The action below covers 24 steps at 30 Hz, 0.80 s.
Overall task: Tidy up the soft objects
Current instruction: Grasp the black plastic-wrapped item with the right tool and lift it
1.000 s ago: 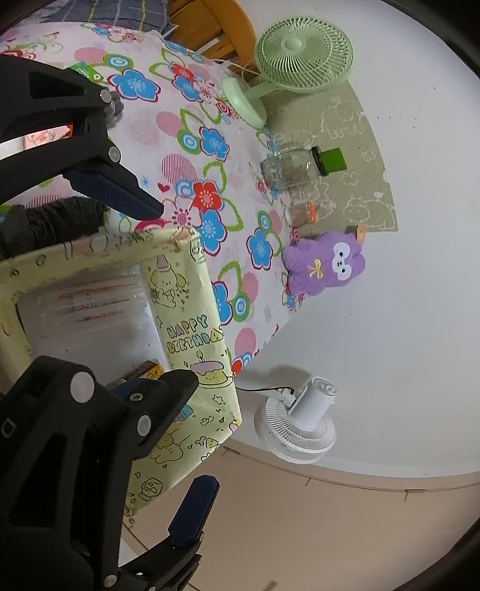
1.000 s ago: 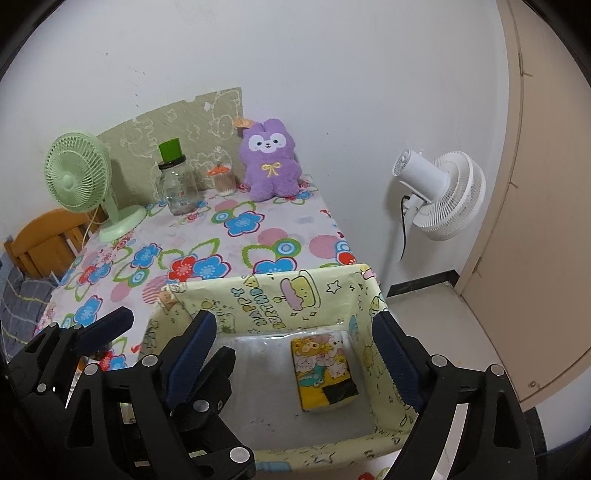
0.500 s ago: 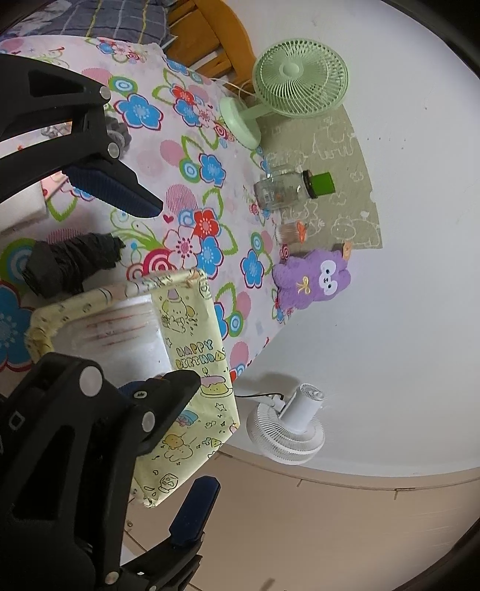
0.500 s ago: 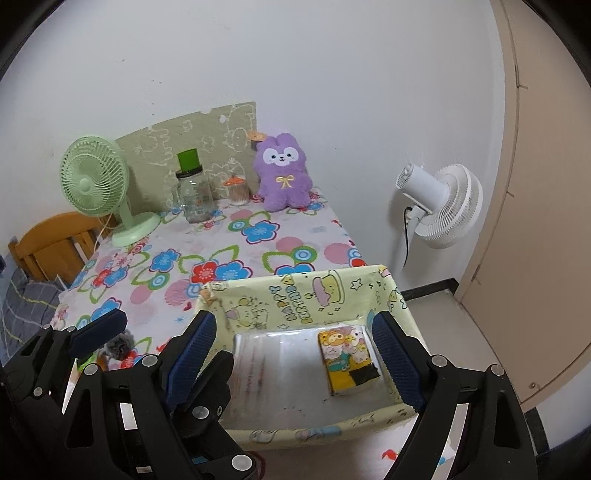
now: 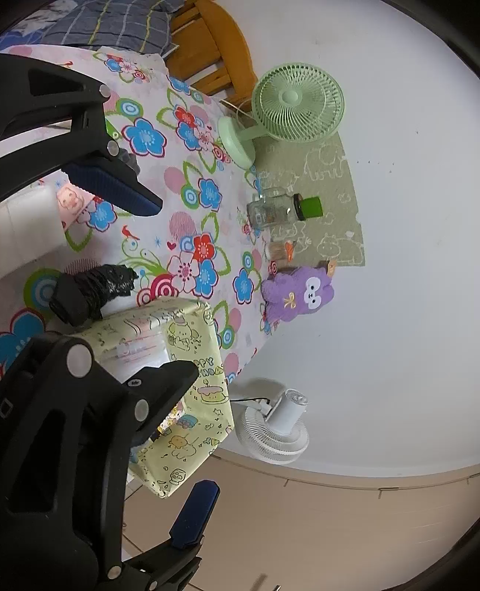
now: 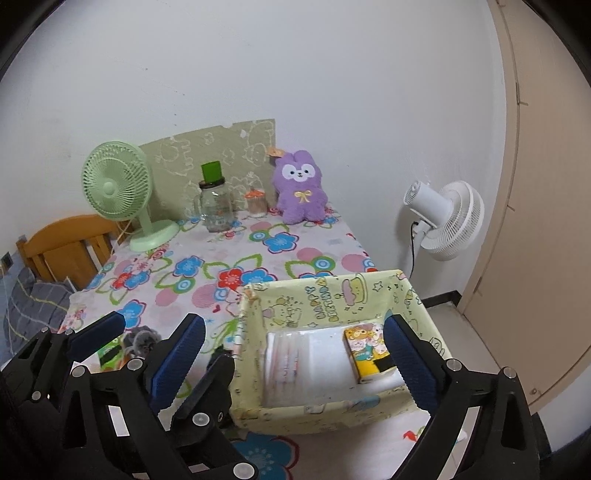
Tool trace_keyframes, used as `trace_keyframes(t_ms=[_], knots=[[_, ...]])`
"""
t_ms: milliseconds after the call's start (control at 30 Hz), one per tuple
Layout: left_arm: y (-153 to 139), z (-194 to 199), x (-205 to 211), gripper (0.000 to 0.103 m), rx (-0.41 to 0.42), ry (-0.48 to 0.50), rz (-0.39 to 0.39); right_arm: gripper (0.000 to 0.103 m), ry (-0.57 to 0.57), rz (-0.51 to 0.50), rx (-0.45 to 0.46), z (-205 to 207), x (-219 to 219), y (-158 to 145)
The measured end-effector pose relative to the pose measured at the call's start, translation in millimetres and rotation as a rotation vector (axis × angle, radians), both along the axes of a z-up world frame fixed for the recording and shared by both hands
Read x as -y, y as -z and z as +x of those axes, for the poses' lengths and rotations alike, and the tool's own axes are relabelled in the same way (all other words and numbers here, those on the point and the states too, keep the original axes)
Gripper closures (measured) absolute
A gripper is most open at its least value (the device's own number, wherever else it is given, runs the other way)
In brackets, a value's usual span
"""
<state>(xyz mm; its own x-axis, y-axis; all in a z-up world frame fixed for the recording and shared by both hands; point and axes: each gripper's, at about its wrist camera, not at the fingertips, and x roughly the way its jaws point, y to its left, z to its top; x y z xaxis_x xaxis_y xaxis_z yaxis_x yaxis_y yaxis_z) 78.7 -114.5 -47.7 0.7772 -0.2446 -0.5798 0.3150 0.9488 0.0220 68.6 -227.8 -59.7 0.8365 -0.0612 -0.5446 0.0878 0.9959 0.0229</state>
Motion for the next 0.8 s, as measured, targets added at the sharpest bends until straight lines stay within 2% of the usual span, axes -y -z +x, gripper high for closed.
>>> trace_keyframes(t_ms=[400, 800], knots=[[2, -14, -40, 0.009, 0.015, -0.036, -0.002, 0.004, -0.057, -0.018, 0.027, -14, -41, 0], [18, -15, -72, 0.009, 0.008, -0.06, 0.013, 0.004, -0.089, 0.007, 0.02, -13, -76, 18]])
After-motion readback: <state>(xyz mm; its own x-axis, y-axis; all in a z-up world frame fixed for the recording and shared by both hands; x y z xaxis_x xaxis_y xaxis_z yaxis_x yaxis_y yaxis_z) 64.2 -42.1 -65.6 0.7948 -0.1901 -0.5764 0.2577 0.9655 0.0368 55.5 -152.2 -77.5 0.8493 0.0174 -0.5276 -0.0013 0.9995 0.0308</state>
